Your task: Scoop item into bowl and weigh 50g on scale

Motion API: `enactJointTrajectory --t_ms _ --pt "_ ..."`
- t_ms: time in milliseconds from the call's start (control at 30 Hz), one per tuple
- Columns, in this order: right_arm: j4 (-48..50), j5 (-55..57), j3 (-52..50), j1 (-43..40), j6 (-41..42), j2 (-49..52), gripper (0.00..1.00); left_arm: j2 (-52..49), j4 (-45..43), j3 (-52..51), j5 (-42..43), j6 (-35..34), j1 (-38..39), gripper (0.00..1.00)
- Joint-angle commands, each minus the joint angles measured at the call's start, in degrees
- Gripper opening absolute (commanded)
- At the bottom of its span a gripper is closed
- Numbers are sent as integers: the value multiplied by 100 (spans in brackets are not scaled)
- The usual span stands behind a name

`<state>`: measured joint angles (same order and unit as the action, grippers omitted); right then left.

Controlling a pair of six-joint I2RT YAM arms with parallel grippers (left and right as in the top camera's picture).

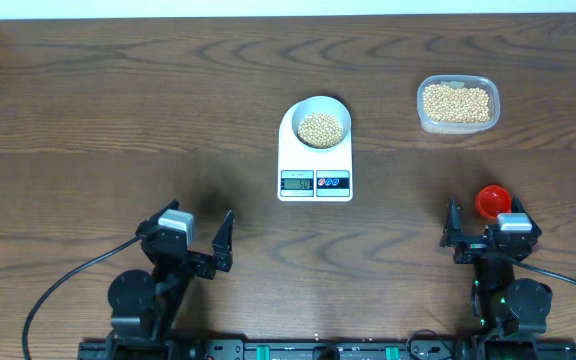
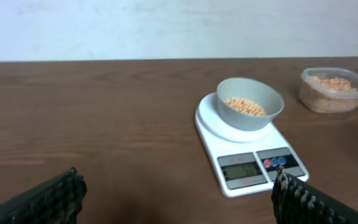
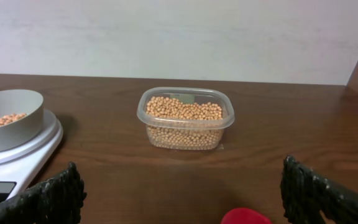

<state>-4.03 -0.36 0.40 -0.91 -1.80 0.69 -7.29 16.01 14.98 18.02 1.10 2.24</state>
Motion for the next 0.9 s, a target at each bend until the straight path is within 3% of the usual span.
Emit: enactJointTrajectory --t_ms 0,200,633,867 --pt "-22 42 -11 -17 92 -42 99 321 -120 -247 -76 -275 -164 98" --pt "-20 42 -11 -17 92 -42 99 728 -210 -619 -83 -339 -219 98" --pt "-22 42 -11 -17 92 -42 99 723 -1405 -1429 -271 -492 -105 98" --pt "-20 42 -11 -17 92 -42 99 723 -1311 -1475 -551 -487 -52 98"
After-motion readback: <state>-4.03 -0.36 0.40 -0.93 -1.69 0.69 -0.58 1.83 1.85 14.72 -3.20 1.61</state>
